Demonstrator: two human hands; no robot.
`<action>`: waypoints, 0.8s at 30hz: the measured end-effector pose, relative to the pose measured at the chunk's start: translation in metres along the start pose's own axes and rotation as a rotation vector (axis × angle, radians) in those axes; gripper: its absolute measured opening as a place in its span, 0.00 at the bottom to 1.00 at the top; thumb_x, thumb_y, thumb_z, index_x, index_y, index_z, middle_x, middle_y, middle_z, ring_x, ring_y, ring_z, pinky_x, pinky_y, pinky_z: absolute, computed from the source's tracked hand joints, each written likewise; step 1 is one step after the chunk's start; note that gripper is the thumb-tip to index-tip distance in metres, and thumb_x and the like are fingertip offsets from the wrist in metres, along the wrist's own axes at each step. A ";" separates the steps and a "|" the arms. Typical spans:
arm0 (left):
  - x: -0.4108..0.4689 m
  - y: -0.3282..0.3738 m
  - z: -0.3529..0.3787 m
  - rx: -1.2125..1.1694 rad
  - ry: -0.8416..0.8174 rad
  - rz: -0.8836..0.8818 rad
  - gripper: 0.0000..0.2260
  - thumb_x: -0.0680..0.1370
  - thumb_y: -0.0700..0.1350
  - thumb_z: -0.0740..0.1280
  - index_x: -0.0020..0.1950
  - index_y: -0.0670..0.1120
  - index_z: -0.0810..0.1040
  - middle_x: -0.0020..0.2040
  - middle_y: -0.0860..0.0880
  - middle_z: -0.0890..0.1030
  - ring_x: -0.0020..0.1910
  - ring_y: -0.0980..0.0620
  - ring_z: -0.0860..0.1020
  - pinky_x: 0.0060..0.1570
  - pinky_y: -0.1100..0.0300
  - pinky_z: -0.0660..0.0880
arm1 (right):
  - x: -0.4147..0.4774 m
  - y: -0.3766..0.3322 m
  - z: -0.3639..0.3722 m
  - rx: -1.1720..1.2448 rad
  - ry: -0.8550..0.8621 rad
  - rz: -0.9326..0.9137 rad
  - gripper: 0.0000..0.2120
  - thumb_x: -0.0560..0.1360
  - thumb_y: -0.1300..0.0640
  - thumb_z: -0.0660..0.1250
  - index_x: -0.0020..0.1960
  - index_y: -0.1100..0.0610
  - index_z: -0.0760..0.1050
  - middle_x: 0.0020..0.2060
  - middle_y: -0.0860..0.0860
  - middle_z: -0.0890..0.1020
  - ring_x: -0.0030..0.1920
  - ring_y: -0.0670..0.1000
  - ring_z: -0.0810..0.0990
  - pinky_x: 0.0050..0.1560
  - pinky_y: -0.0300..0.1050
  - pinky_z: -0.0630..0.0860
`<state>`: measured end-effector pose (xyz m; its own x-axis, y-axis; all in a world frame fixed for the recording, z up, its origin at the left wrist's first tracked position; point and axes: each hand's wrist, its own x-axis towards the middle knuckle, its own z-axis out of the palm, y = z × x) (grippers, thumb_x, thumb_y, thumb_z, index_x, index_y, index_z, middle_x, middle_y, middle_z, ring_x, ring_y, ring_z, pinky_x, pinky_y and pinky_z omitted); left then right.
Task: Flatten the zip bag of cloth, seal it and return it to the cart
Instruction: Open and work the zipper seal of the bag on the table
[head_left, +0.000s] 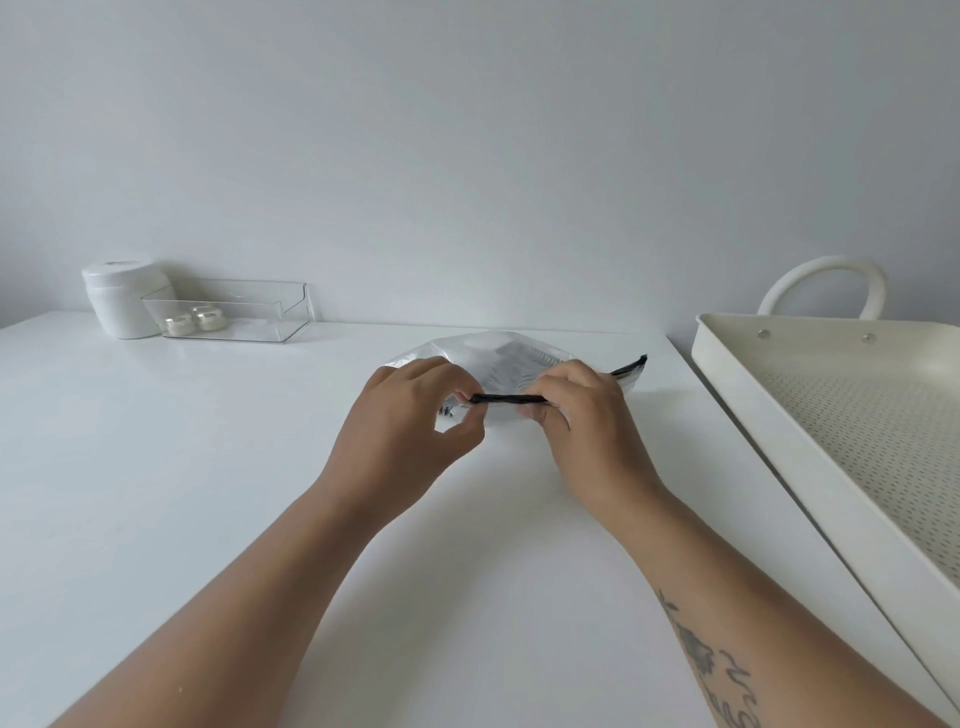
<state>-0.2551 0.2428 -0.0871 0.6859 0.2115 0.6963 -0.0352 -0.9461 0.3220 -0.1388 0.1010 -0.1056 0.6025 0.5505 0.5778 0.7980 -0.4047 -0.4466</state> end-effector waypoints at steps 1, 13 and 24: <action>0.000 -0.001 0.000 -0.007 -0.004 0.012 0.02 0.74 0.47 0.70 0.44 0.51 0.79 0.42 0.56 0.81 0.44 0.59 0.71 0.47 0.67 0.66 | 0.001 0.002 0.000 0.022 -0.011 -0.003 0.05 0.75 0.65 0.68 0.45 0.57 0.82 0.42 0.47 0.78 0.49 0.60 0.75 0.51 0.51 0.74; -0.007 -0.032 0.007 0.128 -0.122 -0.114 0.13 0.75 0.49 0.69 0.59 0.60 0.76 0.60 0.63 0.76 0.61 0.55 0.69 0.58 0.58 0.58 | -0.002 0.004 -0.007 0.328 -0.073 -0.040 0.09 0.72 0.66 0.73 0.48 0.55 0.85 0.42 0.45 0.84 0.53 0.49 0.77 0.57 0.36 0.71; -0.010 -0.054 0.007 0.261 -0.224 -0.437 0.13 0.76 0.54 0.61 0.60 0.58 0.73 0.55 0.60 0.79 0.58 0.53 0.71 0.50 0.56 0.58 | -0.006 0.045 -0.014 0.177 -0.132 0.162 0.15 0.71 0.70 0.71 0.44 0.51 0.86 0.43 0.38 0.80 0.50 0.39 0.79 0.48 0.23 0.68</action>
<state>-0.2555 0.2901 -0.1159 0.7351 0.5674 0.3712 0.4487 -0.8175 0.3611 -0.1065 0.0693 -0.1202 0.7057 0.5846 0.4002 0.6701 -0.3674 -0.6450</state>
